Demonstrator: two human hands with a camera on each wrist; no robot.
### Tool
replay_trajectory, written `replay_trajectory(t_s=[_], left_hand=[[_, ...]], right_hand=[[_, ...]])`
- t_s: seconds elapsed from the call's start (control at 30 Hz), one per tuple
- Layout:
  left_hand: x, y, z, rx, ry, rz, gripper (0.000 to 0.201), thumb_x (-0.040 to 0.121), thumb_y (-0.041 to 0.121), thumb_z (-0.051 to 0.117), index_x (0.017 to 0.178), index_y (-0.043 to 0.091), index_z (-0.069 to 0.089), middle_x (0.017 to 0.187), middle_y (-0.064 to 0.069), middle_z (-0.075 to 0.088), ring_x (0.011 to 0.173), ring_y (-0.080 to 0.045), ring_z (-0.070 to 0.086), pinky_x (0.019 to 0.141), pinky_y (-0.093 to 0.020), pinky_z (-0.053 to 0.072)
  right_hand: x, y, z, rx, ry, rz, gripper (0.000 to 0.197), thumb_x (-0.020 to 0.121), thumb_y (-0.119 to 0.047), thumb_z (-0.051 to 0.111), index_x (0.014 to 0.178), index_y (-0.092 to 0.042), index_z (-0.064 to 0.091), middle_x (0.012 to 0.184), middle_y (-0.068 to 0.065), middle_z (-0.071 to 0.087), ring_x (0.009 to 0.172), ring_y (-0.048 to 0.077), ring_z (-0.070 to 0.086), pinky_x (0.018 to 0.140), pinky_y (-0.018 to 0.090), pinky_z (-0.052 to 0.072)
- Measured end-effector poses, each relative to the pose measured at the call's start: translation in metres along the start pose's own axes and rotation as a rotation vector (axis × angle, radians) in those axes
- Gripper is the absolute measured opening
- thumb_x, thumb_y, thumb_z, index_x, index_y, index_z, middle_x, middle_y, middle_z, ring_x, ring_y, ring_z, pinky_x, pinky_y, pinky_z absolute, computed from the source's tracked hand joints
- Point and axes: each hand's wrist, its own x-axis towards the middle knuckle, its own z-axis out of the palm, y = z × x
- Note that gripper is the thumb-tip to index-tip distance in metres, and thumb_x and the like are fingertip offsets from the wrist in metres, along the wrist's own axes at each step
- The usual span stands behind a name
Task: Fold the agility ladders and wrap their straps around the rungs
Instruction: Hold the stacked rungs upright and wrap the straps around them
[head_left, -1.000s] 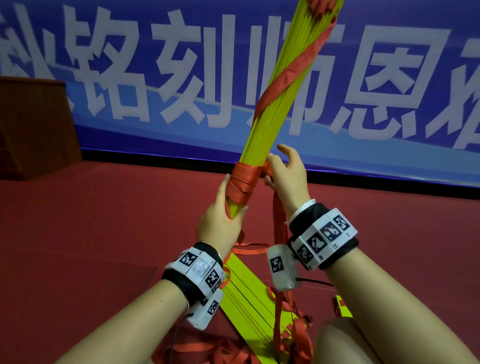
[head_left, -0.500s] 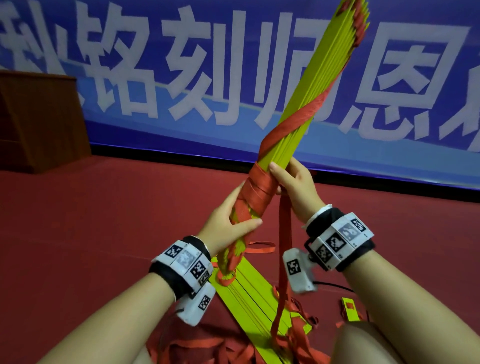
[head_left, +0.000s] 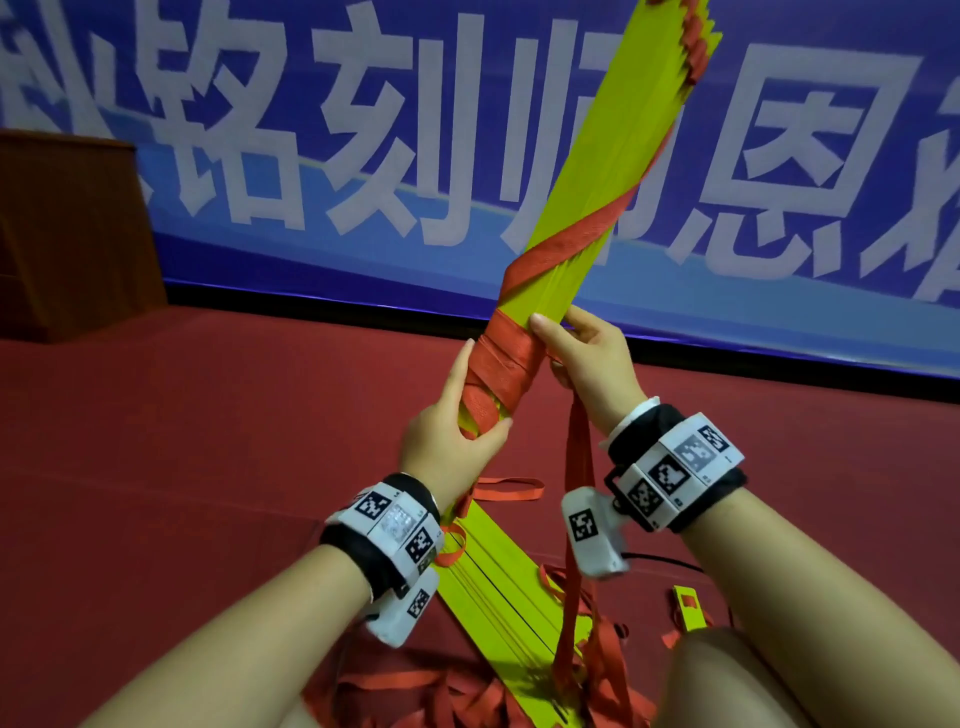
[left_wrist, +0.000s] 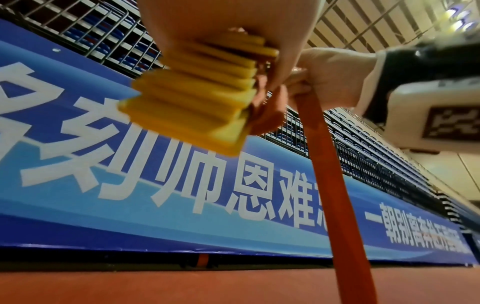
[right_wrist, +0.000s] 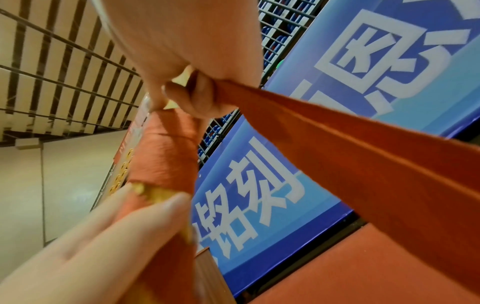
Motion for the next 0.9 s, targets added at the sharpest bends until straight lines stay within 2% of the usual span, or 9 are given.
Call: replay_trajectory(t_s=[0.07,0.13,0.3,0.47,0.57,0.63,0.73,0.8,0.9], left_hand=[[-0.001,0.003,0.004,0.139,0.097,0.029,0.089,0.080,0.041,0.073,0.152,0.039,0.020,0.087,-0.005,0.070,0.082,-0.033,0.067,0.066,-0.032,0.046],[-0.002,0.003,0.007,0.233,0.130,0.035,0.087,0.084,0.046,0.068,0.154,0.032,0.018,0.101,-0.014,0.070,0.087,-0.040,0.065,0.066,-0.037,0.046],[-0.014,0.004,0.017,0.364,0.105,0.346,0.063,0.094,0.036,0.034,0.150,0.010,0.019,0.096,-0.016,0.067,0.080,-0.036,0.065,0.056,-0.037,0.049],[-0.024,0.000,0.020,0.134,0.008,0.283,0.063,0.092,0.037,0.033,0.150,0.032,0.010,0.121,-0.013,0.060,0.105,-0.029,0.059,0.082,-0.037,0.049],[-0.026,0.009,0.013,-0.181,-0.107,0.168,0.065,0.090,0.034,0.050,0.147,0.043,0.019,0.131,0.018,0.053,0.114,0.007,0.053,0.094,-0.017,0.044],[-0.023,0.013,0.012,-0.501,-0.233,0.007,0.060,0.091,0.024,0.057,0.142,0.038,0.029,0.121,0.026,0.055,0.103,0.016,0.056,0.084,-0.008,0.045],[-0.019,0.020,0.007,-0.852,-0.389,-0.309,0.033,0.089,0.026,0.061,0.120,0.032,0.053,0.101,-0.008,0.068,0.074,-0.016,0.070,0.058,-0.025,0.055],[-0.020,0.025,0.007,-0.835,-0.397,-0.349,0.012,0.095,0.018,0.059,0.105,0.021,0.053,0.081,-0.018,0.062,0.050,-0.016,0.063,0.046,-0.024,0.051],[-0.021,0.025,0.012,-0.761,-0.266,-0.226,0.011,0.091,0.015,0.064,0.097,0.021,0.056,0.069,0.001,0.062,0.051,-0.006,0.058,0.054,-0.023,0.050]], right_hand=[[-0.001,0.000,0.007,-0.021,0.086,0.002,0.036,0.092,-0.013,0.062,0.128,-0.013,0.056,0.044,-0.013,0.041,0.039,0.006,0.033,0.042,0.018,0.030],[-0.004,0.001,0.014,-0.077,0.157,0.004,0.068,0.092,-0.022,0.063,0.150,-0.022,0.028,0.048,-0.011,0.046,0.043,0.005,0.040,0.048,0.020,0.038],[-0.004,0.003,0.018,-0.313,0.274,-0.065,0.099,0.073,-0.061,0.068,0.152,-0.035,0.014,0.087,-0.011,0.067,0.080,0.010,0.063,0.076,0.028,0.049],[-0.003,0.005,0.010,-0.374,0.277,-0.133,0.081,0.080,-0.041,0.069,0.148,-0.029,0.026,0.091,-0.008,0.068,0.083,0.013,0.065,0.078,0.032,0.052],[-0.001,0.008,0.005,-0.317,0.268,-0.149,0.072,0.080,-0.034,0.066,0.144,-0.021,0.035,0.094,-0.011,0.067,0.085,0.006,0.064,0.080,0.026,0.050],[0.001,0.010,0.002,-0.248,0.241,-0.156,0.069,0.076,-0.034,0.061,0.140,-0.017,0.040,0.095,-0.013,0.065,0.083,-0.001,0.062,0.079,0.020,0.048],[0.001,0.012,0.000,-0.127,0.173,-0.191,0.067,0.075,-0.034,0.060,0.136,-0.011,0.043,0.103,-0.006,0.065,0.091,0.003,0.062,0.086,0.022,0.048],[-0.001,0.010,0.000,-0.079,0.116,-0.215,0.064,0.078,-0.035,0.062,0.134,-0.010,0.045,0.107,-0.003,0.065,0.096,0.005,0.063,0.087,0.021,0.049],[-0.001,0.000,-0.004,-0.131,0.053,-0.181,0.044,0.090,-0.027,0.063,0.131,-0.018,0.049,0.081,-0.006,0.062,0.066,0.006,0.059,0.061,0.017,0.047]])
